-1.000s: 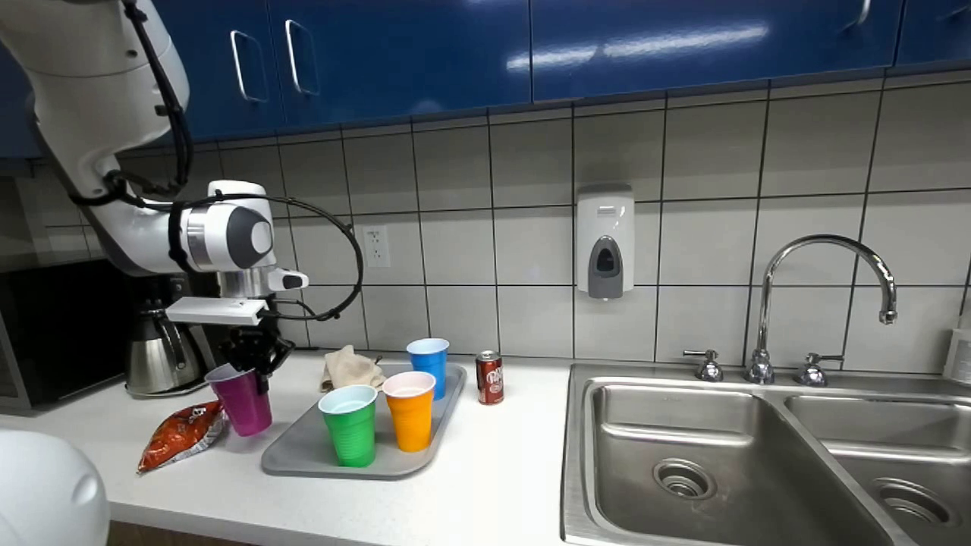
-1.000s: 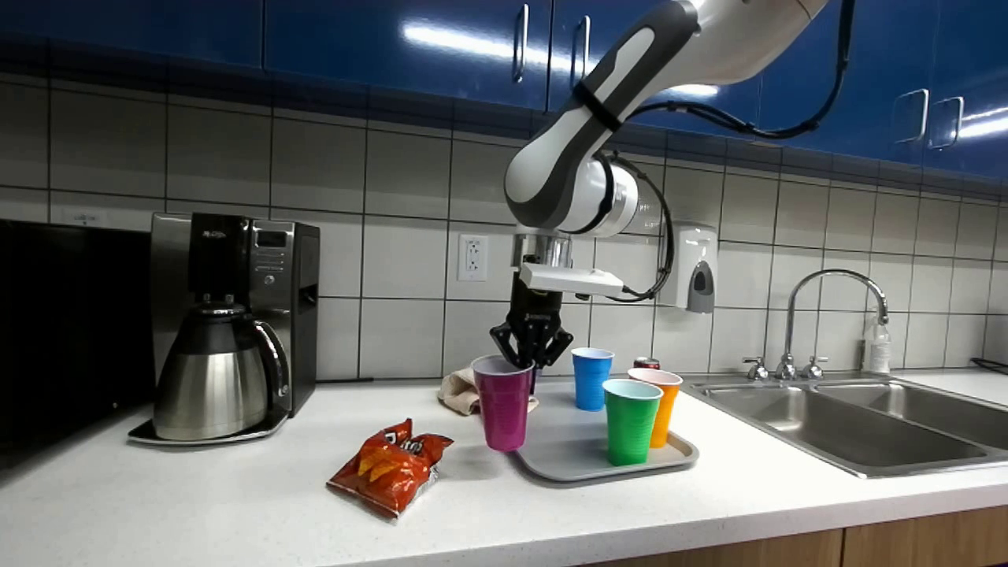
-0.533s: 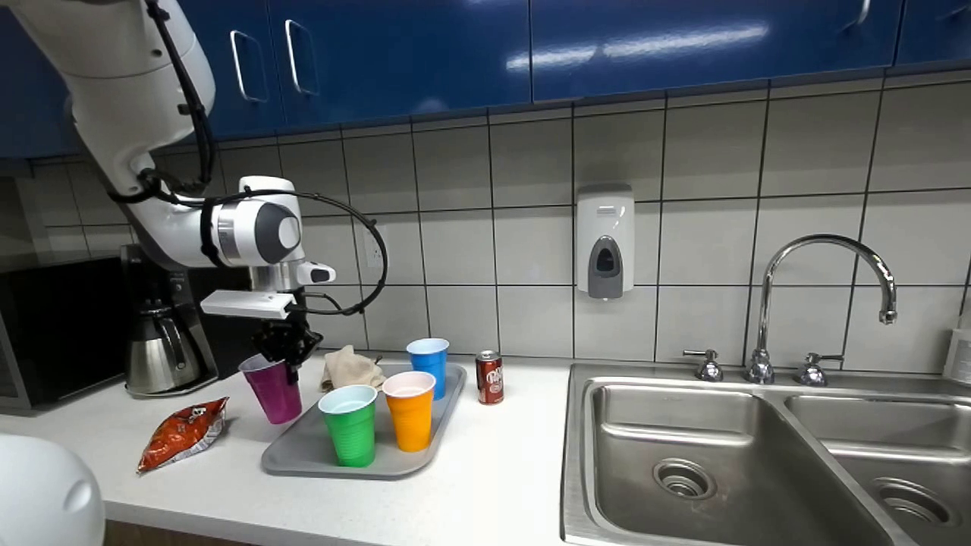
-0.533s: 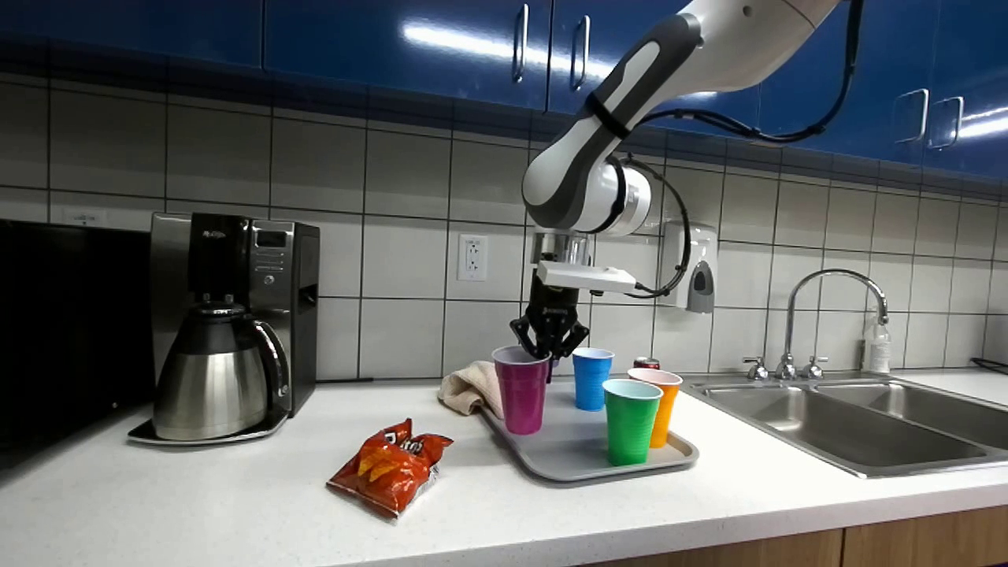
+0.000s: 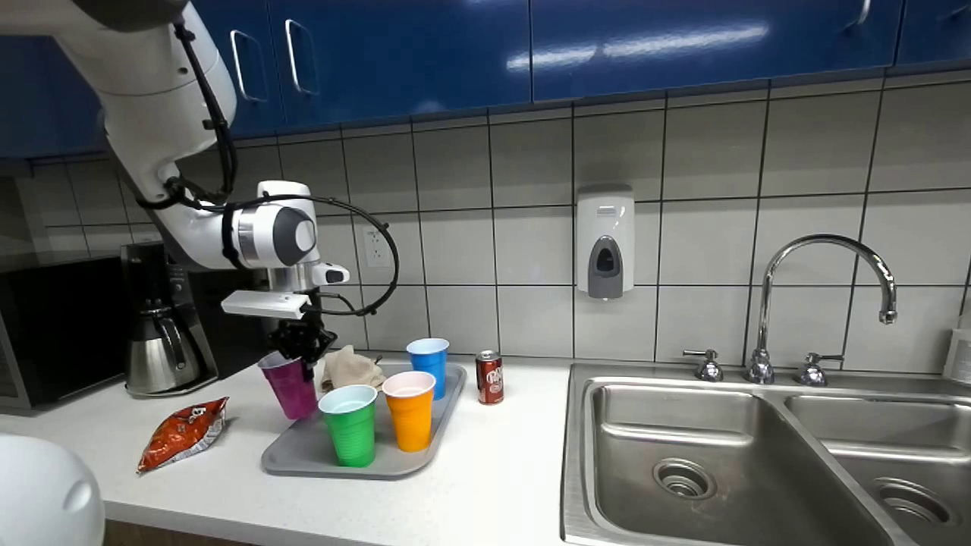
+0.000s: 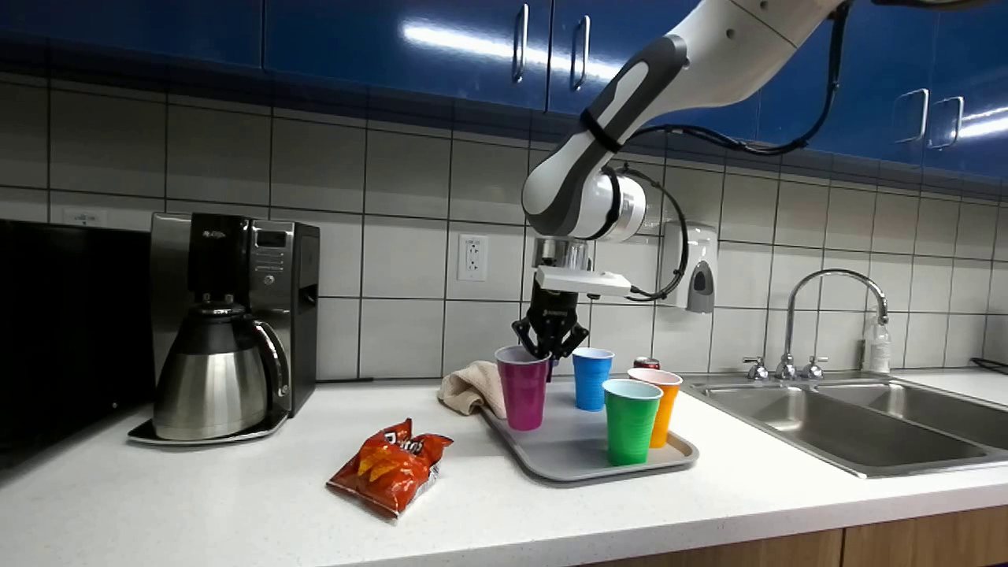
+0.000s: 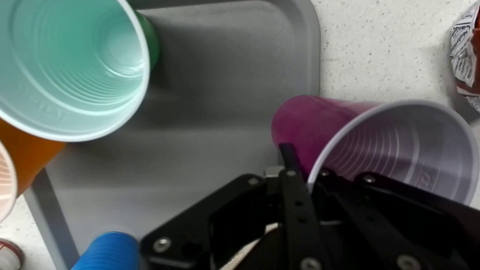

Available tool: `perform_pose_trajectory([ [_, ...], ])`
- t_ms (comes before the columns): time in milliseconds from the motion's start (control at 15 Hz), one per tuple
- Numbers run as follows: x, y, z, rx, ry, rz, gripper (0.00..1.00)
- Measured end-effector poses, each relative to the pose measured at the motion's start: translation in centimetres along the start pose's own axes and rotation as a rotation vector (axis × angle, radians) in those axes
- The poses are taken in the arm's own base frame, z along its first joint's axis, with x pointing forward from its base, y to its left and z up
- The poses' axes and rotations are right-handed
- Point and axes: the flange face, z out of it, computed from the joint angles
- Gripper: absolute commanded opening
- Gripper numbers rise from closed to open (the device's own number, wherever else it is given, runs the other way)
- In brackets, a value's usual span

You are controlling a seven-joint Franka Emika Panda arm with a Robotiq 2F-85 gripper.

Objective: Put the green, maroon and yellow cups on the tray

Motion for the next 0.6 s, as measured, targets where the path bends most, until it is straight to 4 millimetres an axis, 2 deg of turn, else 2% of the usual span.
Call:
perform_pose_trajectory([
  [600, 3.2, 1.6, 2.4, -0.017, -0.001, 0.065, 0.0],
])
